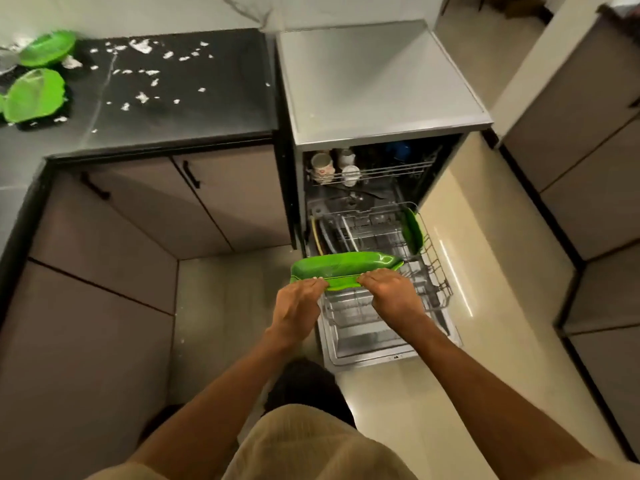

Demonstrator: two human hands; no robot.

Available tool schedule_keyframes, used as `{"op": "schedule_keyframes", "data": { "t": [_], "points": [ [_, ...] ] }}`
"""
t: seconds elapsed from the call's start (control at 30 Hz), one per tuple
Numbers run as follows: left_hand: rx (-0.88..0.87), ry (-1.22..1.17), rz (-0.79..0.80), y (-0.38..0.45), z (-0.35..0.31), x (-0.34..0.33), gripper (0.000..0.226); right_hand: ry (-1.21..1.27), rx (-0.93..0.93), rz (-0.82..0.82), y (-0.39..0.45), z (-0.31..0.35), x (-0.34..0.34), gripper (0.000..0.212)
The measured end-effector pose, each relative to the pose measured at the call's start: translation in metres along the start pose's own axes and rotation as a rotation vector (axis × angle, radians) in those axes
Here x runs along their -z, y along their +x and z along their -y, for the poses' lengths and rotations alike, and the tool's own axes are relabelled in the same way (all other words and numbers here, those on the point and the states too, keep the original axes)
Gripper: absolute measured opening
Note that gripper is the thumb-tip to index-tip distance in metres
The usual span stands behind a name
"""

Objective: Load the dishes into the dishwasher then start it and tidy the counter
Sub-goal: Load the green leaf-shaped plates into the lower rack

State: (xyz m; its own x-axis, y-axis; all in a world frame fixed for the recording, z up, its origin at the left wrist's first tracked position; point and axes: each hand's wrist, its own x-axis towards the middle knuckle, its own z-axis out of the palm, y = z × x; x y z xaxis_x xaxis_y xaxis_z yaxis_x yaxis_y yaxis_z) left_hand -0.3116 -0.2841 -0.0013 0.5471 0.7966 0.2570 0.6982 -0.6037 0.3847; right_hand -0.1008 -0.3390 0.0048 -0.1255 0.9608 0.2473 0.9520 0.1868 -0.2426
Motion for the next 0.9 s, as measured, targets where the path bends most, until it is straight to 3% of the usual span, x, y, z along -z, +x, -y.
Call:
{"op": "schedule_keyframes", "data": {
  "t": [0.1, 0.33, 0.53, 0.7, 0.9],
  "points": [
    [-0.039, 0.017, 0.023, 0.012, -0.028, -0.014, 0.029, -0.007, -0.049, 0.009, -0.019, -0.027, 0.014, 0.044],
    [-0.089, -0.018, 0.075, 0.051, -0.080, -0.060, 0.033, -0.070, -0.047, -0.020, -0.043, -0.099, 0.043, 0.043],
    [-0.081, -0.058, 0.023, 0.095, -0.131, -0.106, 0.027, -0.130, -0.002, 0.057, -0.037, -0.183, 0.063, 0.034],
    [0.003, -0.080, -0.027, 0.138, -0.181, -0.143, 0.027, -0.121, 0.038, 0.130, -0.024, -0.251, 0.093, 0.041],
    [0.134, -0.081, -0.089, 0.191, -0.240, -0.187, 0.036, -0.081, 0.046, 0.213, -0.005, -0.331, 0.124, 0.023]
  ]
}}
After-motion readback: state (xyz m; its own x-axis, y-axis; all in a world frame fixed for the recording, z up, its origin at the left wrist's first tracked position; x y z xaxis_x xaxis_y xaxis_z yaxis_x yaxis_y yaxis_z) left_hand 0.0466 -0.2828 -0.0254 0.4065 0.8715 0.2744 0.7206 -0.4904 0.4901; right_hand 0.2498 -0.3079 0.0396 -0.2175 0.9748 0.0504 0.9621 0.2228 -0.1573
